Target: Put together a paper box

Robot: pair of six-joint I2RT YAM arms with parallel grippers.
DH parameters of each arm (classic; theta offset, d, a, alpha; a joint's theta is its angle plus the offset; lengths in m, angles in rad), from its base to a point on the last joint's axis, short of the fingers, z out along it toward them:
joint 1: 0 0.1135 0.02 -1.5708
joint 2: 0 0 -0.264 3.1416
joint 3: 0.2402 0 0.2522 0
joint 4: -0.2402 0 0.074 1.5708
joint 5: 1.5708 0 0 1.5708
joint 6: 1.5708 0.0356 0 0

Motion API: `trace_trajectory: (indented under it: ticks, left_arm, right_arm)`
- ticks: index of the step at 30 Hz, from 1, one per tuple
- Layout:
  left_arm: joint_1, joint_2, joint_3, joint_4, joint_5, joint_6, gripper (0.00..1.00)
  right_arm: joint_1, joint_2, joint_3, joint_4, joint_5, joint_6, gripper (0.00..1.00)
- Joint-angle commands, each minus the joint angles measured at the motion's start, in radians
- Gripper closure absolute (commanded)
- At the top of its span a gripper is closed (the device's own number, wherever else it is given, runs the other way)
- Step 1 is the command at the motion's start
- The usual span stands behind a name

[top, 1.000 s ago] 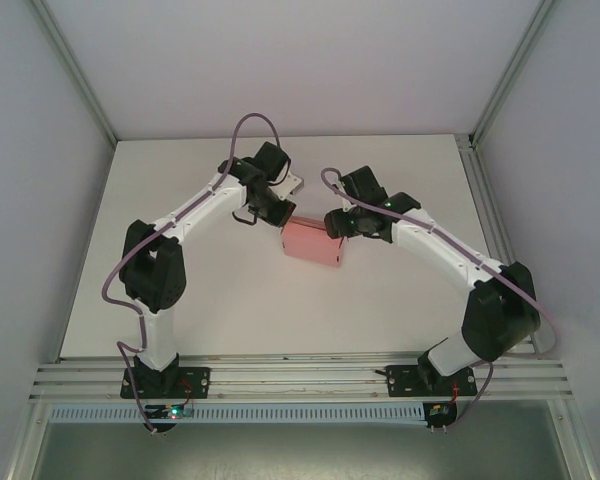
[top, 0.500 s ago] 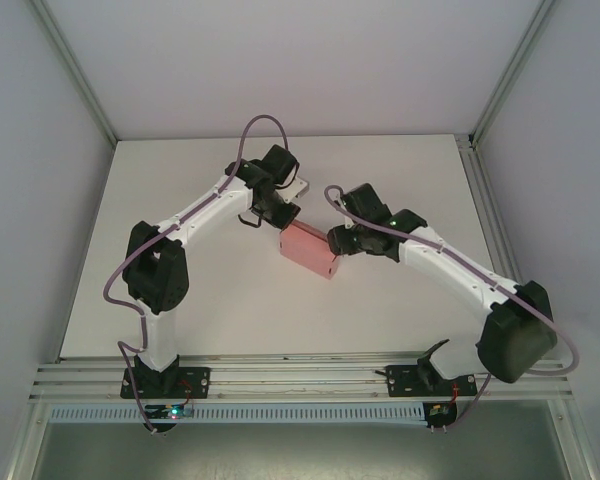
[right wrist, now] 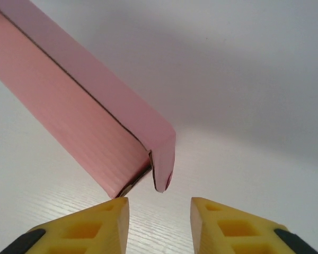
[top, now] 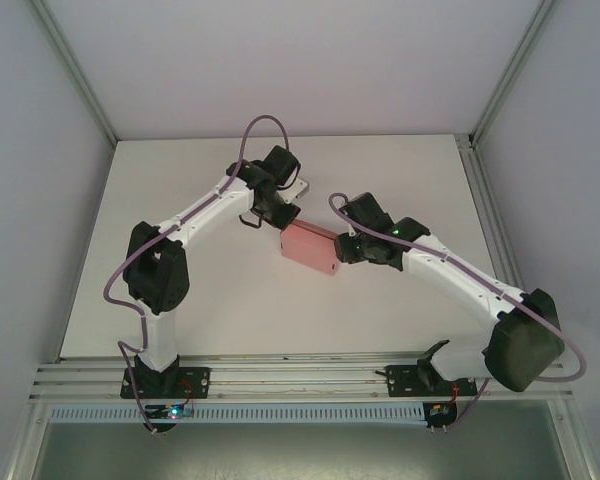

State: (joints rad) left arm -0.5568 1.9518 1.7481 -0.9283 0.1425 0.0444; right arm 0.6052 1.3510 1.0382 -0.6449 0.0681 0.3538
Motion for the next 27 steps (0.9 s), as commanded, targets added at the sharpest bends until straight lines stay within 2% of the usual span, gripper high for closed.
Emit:
trace_trajectory:
  ticks: [1, 6, 12, 17, 21, 23, 27]
  left_arm:
    - [-0.022, 0.019, -0.001, -0.079, -0.039, -0.009, 1.0]
    - [-0.031, 0.015, -0.005, -0.078, -0.059, -0.021, 1.0]
    - [-0.057, -0.003, -0.046, -0.037, -0.092, -0.075, 1.0]
    - [-0.098, -0.028, -0.101, 0.002, -0.143, -0.133, 1.0]
    - [-0.121, -0.047, -0.155, 0.027, -0.184, -0.161, 1.0]
    - [-0.13, -0.057, -0.174, 0.039, -0.189, -0.167, 1.0]
    - [-0.142, -0.066, -0.191, 0.06, -0.183, -0.177, 1.0]
  right_arm:
    - [0.008, 0.039, 0.005, 0.018, 0.036, 0.029, 0.68]
    - [0.011, 0.064, 0.019, 0.049, 0.037, 0.078, 0.85]
    - [0.01, 0.087, 0.044, 0.01, 0.029, 0.168, 1.0]
    - [-0.016, 0.095, 0.094, -0.002, -0.07, 0.218, 1.0]
    - [-0.074, 0.111, 0.118, -0.004, -0.199, 0.253, 1.0]
    - [-0.098, 0.118, 0.129, 0.0, -0.28, 0.251, 1.0]
    - [-0.125, 0.123, 0.149, -0.009, -0.34, 0.257, 1.0]
